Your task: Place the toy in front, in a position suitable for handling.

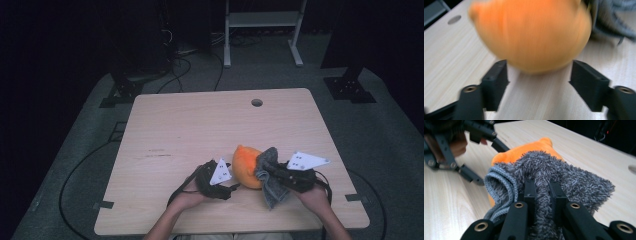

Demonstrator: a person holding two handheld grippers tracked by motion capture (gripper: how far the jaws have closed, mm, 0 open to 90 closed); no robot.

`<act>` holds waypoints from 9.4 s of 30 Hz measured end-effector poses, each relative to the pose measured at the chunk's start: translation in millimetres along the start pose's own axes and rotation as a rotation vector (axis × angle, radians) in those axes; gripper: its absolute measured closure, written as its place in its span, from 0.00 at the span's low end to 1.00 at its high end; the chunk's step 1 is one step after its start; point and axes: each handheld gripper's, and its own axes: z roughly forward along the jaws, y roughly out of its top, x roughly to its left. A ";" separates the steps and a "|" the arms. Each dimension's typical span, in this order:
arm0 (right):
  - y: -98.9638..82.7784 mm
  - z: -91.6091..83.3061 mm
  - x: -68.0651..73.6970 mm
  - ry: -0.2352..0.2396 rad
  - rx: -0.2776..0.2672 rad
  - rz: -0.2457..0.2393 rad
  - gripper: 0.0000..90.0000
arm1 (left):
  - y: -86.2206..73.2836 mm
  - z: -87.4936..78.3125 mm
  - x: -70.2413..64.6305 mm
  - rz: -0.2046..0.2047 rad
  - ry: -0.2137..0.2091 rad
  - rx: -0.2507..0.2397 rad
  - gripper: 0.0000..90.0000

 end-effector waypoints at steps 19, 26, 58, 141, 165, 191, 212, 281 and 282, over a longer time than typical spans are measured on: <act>-6.6 4.7 -1.5 -0.004 0.049 0.008 0.87 | 8.7 -2.2 -2.6 -0.047 0.025 -0.094 0.42; -9.1 5.7 -1.5 -0.012 0.058 0.020 0.87 | 12.3 0.2 -0.5 -0.217 -0.003 -0.129 0.27; 26.7 21.1 13.5 0.039 0.026 0.014 0.88 | 3.9 -11.2 -3.6 -0.097 -0.090 -0.104 0.30; 30.4 21.2 31.0 0.089 0.064 -0.009 0.89 | 9.6 -28.7 -3.0 -0.067 -0.057 -0.111 0.24; 38.1 10.7 30.8 0.090 0.024 -0.024 0.89 | 10.7 -15.5 -22.6 0.086 -0.079 -0.069 0.32; 10.7 8.5 6.1 0.017 0.049 0.054 0.88 | -3.8 -19.0 -7.5 -0.005 -0.060 -0.001 0.30; -5.5 -10.0 4.9 0.052 0.027 0.072 0.88 | -15.2 -24.7 1.5 -0.033 -0.084 0.032 0.29; 18.7 -7.3 -0.8 0.267 -0.053 0.114 0.89 | -1.4 -16.2 0.7 0.003 -0.162 -0.160 0.35; 28.9 -3.5 8.1 0.272 -0.046 0.069 0.89 | -1.1 -16.3 -2.2 0.030 -0.169 -0.157 0.35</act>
